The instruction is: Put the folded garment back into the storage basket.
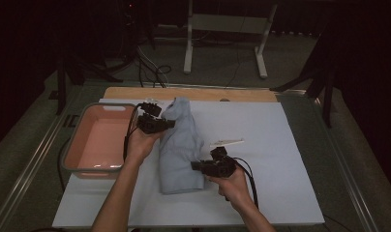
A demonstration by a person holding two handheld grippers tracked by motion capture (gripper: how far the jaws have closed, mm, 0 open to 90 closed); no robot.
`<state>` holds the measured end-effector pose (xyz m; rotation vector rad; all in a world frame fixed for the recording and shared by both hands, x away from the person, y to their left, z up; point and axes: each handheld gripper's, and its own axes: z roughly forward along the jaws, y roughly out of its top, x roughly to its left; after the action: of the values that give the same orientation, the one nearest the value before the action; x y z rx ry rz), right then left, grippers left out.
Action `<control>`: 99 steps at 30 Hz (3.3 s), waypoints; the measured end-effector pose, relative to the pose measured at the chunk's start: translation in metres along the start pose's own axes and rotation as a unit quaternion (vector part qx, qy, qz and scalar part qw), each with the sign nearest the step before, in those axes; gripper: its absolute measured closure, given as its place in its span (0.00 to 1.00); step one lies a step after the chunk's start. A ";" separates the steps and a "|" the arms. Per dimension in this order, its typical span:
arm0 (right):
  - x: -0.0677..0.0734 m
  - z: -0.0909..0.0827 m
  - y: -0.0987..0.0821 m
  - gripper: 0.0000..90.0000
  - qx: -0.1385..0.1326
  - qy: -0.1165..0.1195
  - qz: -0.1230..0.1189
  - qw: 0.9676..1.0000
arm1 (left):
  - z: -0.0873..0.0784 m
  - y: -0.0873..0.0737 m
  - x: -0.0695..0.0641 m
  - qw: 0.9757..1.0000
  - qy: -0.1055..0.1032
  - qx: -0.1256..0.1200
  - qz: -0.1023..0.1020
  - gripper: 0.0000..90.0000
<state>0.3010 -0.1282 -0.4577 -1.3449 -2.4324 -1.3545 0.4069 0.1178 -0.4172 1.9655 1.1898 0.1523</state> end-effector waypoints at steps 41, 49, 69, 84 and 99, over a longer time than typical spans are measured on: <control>0.015 -0.001 0.025 0.90 -0.023 0.041 0.005 0.999 | -0.030 0.017 0.006 1.000 0.008 -0.026 0.002 0.95; 0.018 0.001 0.030 0.90 -0.024 0.041 0.001 0.999 | -0.034 0.019 0.008 1.000 0.013 -0.026 0.002 0.95; 0.025 0.009 0.041 0.90 -0.026 0.053 0.002 0.998 | -0.043 0.020 0.017 0.999 0.012 -0.037 -0.005 0.95; 0.031 0.013 0.053 0.90 -0.035 0.067 0.005 0.997 | -0.057 0.026 0.021 0.999 0.020 -0.048 -0.004 0.95; 0.038 0.017 0.062 0.90 -0.039 0.084 0.010 0.996 | -0.066 0.029 0.025 0.998 0.028 -0.054 -0.004 0.95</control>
<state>0.3274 -0.0761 -0.4107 -1.2120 -2.2746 -1.5063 0.4092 0.1695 -0.3603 1.8723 1.2006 0.2624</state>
